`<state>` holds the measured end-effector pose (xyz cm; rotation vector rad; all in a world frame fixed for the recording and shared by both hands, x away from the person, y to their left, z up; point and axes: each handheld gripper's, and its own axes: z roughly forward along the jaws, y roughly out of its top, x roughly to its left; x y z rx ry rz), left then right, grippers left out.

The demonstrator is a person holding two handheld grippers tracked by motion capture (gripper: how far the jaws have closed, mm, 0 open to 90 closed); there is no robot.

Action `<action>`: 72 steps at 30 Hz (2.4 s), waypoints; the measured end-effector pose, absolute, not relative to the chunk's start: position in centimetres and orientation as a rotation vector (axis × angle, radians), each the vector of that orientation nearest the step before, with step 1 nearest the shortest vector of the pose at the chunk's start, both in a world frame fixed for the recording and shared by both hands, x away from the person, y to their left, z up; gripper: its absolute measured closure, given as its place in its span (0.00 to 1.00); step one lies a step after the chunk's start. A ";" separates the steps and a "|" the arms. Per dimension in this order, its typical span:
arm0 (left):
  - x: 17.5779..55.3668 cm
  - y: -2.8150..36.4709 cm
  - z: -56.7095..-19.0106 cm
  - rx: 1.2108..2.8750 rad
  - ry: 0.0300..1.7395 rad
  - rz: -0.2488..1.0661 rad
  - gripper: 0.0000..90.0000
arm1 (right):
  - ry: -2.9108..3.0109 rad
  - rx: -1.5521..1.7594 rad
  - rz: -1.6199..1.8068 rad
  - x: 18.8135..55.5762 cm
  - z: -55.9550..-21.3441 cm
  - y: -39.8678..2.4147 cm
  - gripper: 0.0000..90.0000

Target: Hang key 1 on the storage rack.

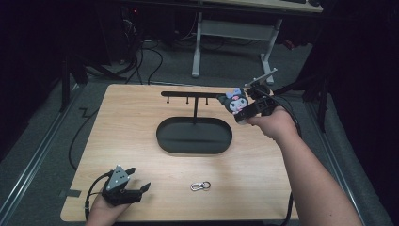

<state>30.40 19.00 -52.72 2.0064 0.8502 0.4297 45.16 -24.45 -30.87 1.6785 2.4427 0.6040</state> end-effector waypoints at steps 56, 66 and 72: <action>30.3 18.4 -53.0 2.052 0.830 0.422 0.22 | 2.419 1.772 0.622 46.4 -41.5 -23.5 0.38; 30.3 18.2 -52.8 2.053 0.817 0.409 0.24 | 2.424 1.735 0.637 44.0 -40.8 -24.1 0.40; 30.1 17.9 -52.5 2.061 0.801 0.370 0.32 | 2.409 1.655 0.728 40.2 -41.6 -24.3 0.43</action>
